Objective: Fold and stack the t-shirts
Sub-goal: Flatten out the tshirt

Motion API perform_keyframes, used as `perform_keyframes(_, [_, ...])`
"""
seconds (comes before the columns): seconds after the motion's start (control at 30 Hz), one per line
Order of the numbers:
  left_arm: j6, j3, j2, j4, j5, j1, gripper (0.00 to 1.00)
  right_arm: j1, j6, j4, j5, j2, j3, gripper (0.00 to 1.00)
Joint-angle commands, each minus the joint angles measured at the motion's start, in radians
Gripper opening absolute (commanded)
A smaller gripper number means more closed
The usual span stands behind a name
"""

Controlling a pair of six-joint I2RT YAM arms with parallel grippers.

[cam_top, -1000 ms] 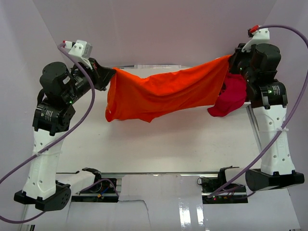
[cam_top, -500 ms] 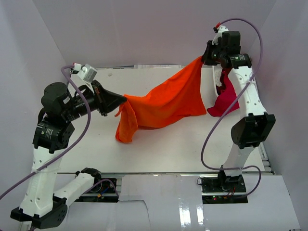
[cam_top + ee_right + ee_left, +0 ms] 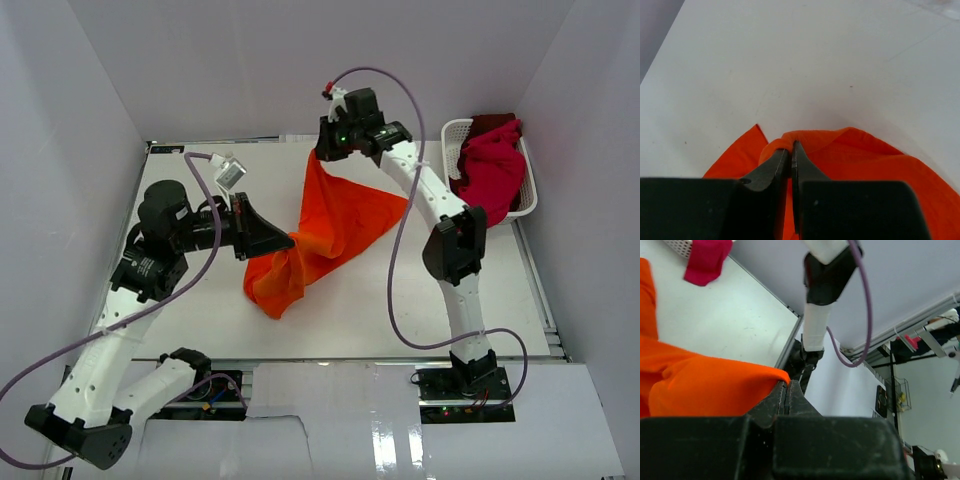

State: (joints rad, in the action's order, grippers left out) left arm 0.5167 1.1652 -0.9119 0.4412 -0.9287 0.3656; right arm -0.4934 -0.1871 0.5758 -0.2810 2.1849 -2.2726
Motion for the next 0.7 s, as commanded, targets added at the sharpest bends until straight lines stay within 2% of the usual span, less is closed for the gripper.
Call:
perform_keyframes(0.0, [0.054, -0.004, -0.005, -0.134, -0.010, 0.093, 0.00, -0.040, -0.040, -0.085, -0.059, 0.055, -0.077, 0.08])
perform_keyframes(0.1, [0.036, 0.013, -0.063, -0.141, 0.074, 0.237, 0.00, -0.091, -0.034, -0.131, -0.124, 0.087, -0.081, 0.08])
perform_keyframes(0.13, [0.026, 0.017, -0.080, -0.142, 0.124, 0.315, 0.00, -0.114, -0.031, -0.154, -0.130, 0.093, -0.076, 0.08])
perform_keyframes(0.33, [-0.001, 0.044, -0.197, -0.159, 0.249, 0.547, 0.00, -0.160, -0.063, -0.228, -0.280, 0.133, -0.068, 0.08])
perform_keyframes(0.53, [-0.017, 0.097, -0.295, -0.213, 0.315, 0.748, 0.00, -0.206, -0.110, -0.278, -0.440, 0.124, -0.079, 0.08])
perform_keyframes(0.67, [-0.032, 0.122, -0.347, -0.239, 0.323, 0.811, 0.00, -0.217, -0.166, -0.346, -0.562, 0.092, -0.062, 0.08])
